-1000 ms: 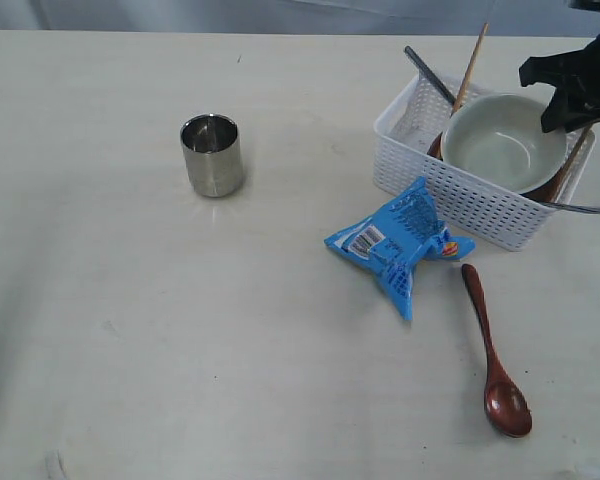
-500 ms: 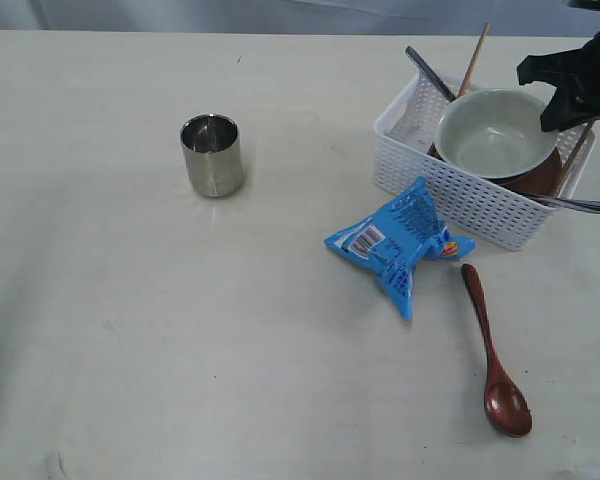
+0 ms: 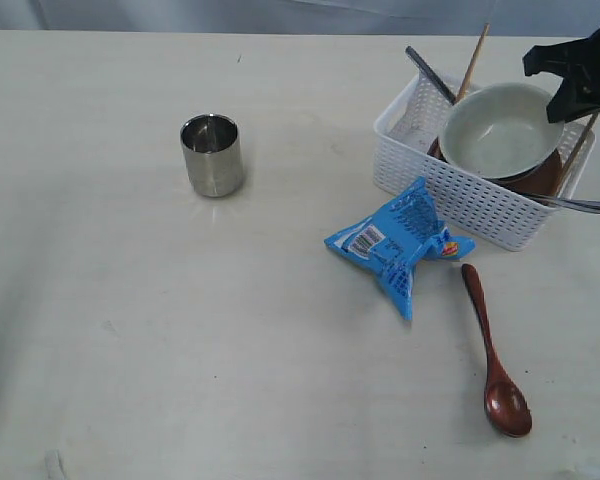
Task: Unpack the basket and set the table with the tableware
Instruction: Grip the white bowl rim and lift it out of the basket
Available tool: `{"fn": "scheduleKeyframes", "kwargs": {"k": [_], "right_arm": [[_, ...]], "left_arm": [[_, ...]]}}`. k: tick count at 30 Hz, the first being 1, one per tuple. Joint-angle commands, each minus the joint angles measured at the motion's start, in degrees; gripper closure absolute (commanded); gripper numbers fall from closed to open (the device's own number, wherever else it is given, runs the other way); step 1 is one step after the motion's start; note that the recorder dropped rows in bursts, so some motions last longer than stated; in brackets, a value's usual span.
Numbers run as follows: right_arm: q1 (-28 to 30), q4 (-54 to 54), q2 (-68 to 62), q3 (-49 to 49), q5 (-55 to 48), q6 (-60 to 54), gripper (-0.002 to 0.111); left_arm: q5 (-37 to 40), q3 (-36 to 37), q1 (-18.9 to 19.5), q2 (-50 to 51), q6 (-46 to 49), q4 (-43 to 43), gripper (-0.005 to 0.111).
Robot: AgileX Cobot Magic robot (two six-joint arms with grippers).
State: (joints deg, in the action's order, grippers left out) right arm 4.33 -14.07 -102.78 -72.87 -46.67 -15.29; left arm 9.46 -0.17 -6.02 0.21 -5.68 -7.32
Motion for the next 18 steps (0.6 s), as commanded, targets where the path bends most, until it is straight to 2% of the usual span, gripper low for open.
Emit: {"fn": "scheduleKeyframes", "kwargs": {"k": [1,18], "right_arm": [[0.1,0.5,1.5,-0.4,0.1,-0.4,0.109],[0.1,-0.6,7.9,-0.4,-4.6,-0.2,0.109]], "left_arm": [[0.0,0.2,0.2,-0.2,-0.4,0.0,0.107],[0.0,0.2,0.2,-0.2,-0.4,0.0,0.107]]}}
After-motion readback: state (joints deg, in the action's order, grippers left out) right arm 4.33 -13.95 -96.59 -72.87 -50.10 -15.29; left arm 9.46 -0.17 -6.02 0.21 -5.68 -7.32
